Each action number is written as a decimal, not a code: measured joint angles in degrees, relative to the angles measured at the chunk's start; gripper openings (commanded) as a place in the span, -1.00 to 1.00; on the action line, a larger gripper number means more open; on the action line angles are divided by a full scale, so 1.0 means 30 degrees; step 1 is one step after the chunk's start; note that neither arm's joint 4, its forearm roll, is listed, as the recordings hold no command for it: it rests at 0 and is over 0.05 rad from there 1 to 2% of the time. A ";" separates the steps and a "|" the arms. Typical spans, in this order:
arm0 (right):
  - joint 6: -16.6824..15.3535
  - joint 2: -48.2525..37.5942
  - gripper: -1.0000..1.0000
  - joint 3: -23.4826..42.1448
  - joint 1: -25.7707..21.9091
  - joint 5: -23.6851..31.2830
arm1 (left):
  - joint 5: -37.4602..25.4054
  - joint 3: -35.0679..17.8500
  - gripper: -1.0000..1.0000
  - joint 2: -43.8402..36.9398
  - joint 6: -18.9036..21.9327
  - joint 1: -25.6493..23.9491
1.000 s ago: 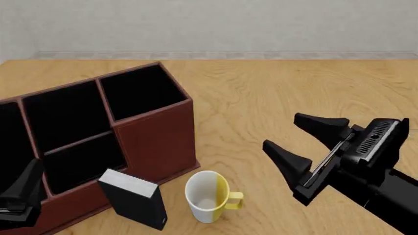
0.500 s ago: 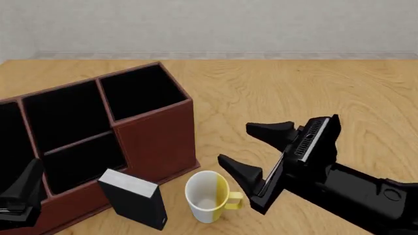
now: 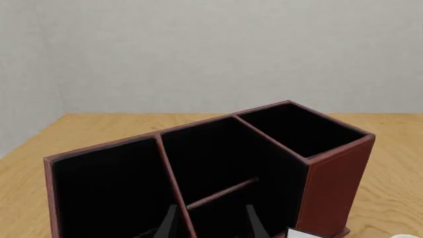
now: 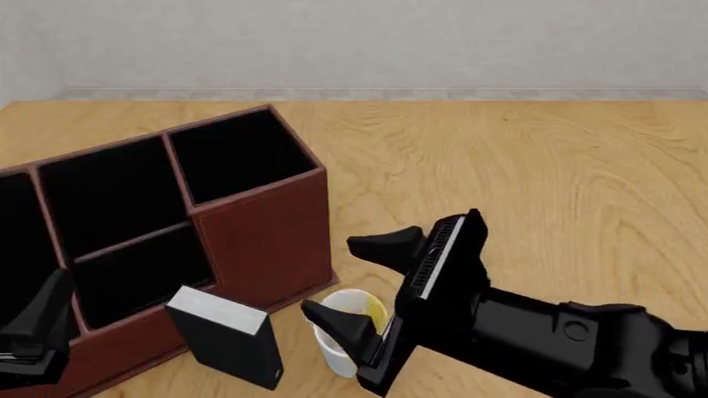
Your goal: Pick up the book and place it in the right compartment of the caddy.
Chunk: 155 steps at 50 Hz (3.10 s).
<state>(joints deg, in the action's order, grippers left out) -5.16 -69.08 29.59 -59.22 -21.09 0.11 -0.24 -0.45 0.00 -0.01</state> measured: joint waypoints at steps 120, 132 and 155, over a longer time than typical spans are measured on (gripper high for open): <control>-0.0072 -0.8877 -1.00 0.4081 -0.2178 -0.0491 | 0.0000 0.0000 1.00 0.0000 -0.0001 0.0001; -0.0237 -0.8053 -1.00 0.3730 -0.2844 -0.0408 | 0.0000 0.0000 1.00 0.0000 -0.0001 0.0001; -0.0150 -0.5358 -1.00 0.3139 -0.4051 0.0868 | 0.0000 0.0000 1.00 0.0001 0.0000 0.0000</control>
<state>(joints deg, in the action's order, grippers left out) -5.61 -85.15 39.01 -71.38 -18.48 0.11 -0.24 -0.45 0.00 -0.01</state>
